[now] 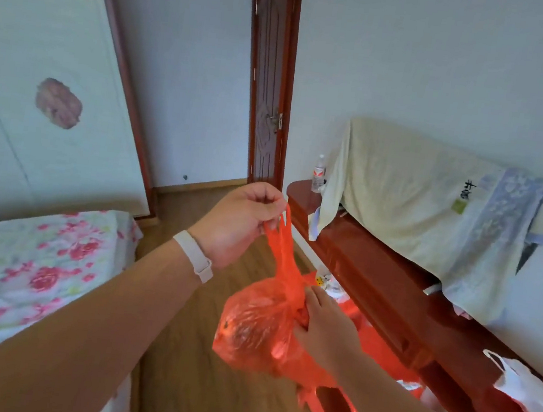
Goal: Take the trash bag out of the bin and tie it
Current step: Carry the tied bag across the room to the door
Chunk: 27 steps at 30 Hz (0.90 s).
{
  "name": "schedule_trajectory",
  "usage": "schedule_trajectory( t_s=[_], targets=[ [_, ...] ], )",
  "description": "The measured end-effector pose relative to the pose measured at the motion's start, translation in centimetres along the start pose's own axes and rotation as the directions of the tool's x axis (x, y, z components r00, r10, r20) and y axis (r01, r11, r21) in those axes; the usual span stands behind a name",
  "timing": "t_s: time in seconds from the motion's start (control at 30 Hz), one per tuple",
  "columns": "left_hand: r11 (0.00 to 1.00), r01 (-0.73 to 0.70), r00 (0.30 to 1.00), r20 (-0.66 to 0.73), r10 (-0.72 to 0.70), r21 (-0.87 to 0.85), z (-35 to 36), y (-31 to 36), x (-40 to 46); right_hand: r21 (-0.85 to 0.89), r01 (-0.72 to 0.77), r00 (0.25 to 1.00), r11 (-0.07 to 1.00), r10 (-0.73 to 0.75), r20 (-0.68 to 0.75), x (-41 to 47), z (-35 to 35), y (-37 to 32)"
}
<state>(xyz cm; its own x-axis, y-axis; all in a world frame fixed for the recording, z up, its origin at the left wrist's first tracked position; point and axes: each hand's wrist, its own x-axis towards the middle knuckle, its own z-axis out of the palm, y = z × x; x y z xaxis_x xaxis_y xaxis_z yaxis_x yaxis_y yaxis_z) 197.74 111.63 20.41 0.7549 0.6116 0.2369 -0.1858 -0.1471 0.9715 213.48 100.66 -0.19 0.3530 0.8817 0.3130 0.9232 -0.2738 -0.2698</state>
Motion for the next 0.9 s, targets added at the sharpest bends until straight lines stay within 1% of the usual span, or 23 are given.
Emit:
schedule_trajectory(
  t_s=[0.17, 0.27, 0.37, 0.53, 0.67, 0.9],
  targets=[
    [1.000, 0.019, 0.999, -0.029, -0.020, -0.018, -7.8, -2.1, 5.1, 0.050, -0.011, 0.996, 0.999, 0.006, 0.084, 7.8, 3.9, -2.2],
    [0.999, 0.036, 0.997, -0.066, -0.038, -0.035, -13.7, -3.5, 9.1, 0.034, 0.026, 0.996, 0.999, -0.029, 0.083, 13.4, 6.6, -4.1],
    [0.995, 0.053, 0.992, -0.107, -0.062, -0.085, -19.6, -4.7, 12.5, 0.055, 0.009, 0.995, 0.998, -0.014, 0.098, 18.3, 9.7, -6.3],
    [0.994, 0.058, 0.995, -0.074, -0.066, -0.097, -28.1, -5.2, 17.6, 0.065, -0.023, 0.997, 0.998, 0.018, 0.077, 26.1, 13.9, -10.3],
    [0.993, 0.054, 0.996, -0.058, -0.061, -0.108, -32.1, -6.0, 21.6, 0.078, -0.062, 0.994, 0.995, 0.054, 0.092, 31.4, 15.9, -11.6],
    [0.994, 0.067, 0.995, -0.065, -0.073, -0.091, -37.1, -9.0, 30.4, 0.125, -0.094, 0.988, 0.988, 0.077, 0.132, 41.2, 20.4, -10.9]
  ],
)
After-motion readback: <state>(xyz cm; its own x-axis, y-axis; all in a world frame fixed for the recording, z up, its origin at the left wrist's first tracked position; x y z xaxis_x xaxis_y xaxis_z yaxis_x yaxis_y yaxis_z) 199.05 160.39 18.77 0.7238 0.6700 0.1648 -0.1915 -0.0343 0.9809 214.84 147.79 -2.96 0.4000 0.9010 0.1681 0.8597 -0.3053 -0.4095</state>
